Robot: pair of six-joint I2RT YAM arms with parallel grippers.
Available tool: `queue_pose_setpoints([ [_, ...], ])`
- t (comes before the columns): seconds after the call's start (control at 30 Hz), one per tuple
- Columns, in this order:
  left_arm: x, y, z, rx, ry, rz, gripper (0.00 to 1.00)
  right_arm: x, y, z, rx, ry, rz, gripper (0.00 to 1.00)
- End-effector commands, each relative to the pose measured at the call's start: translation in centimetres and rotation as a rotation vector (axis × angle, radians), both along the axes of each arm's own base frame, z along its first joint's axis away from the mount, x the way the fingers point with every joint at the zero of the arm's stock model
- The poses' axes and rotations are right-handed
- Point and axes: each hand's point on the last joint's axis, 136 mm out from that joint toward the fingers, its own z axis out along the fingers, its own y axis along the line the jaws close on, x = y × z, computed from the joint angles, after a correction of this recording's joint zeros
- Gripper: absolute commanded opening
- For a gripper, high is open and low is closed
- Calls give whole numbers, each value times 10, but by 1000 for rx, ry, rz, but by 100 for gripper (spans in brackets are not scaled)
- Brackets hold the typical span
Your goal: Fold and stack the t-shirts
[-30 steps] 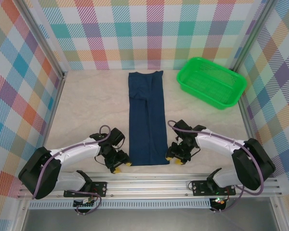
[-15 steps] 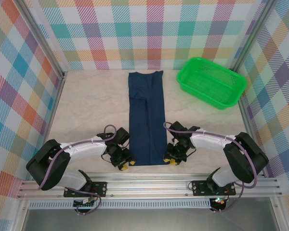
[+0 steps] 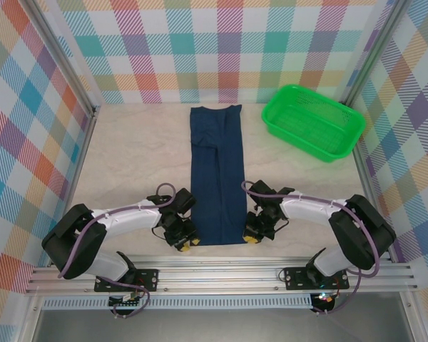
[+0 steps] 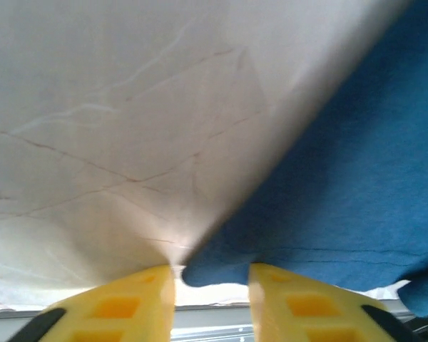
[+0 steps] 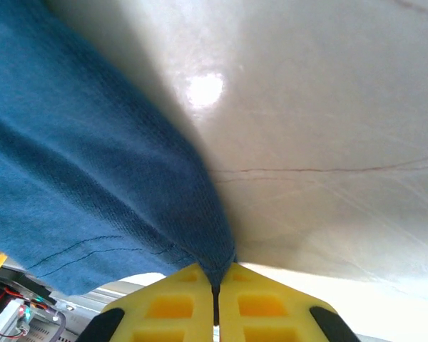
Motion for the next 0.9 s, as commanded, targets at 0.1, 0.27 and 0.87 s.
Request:
queue_pose_setpoints([
  [0.1, 27, -17, 16, -63, -177, -48, 40, 1, 0, 10, 9, -23, -20, 3],
  [0.27, 20, -9, 12, -37, -167, -70, 33, -1, -4, 12, -12, -18, -20, 0],
  [0.87, -1, -1, 8, -17, -91, -194, 13, -8, -9, 11, -24, -7, 3, 0],
])
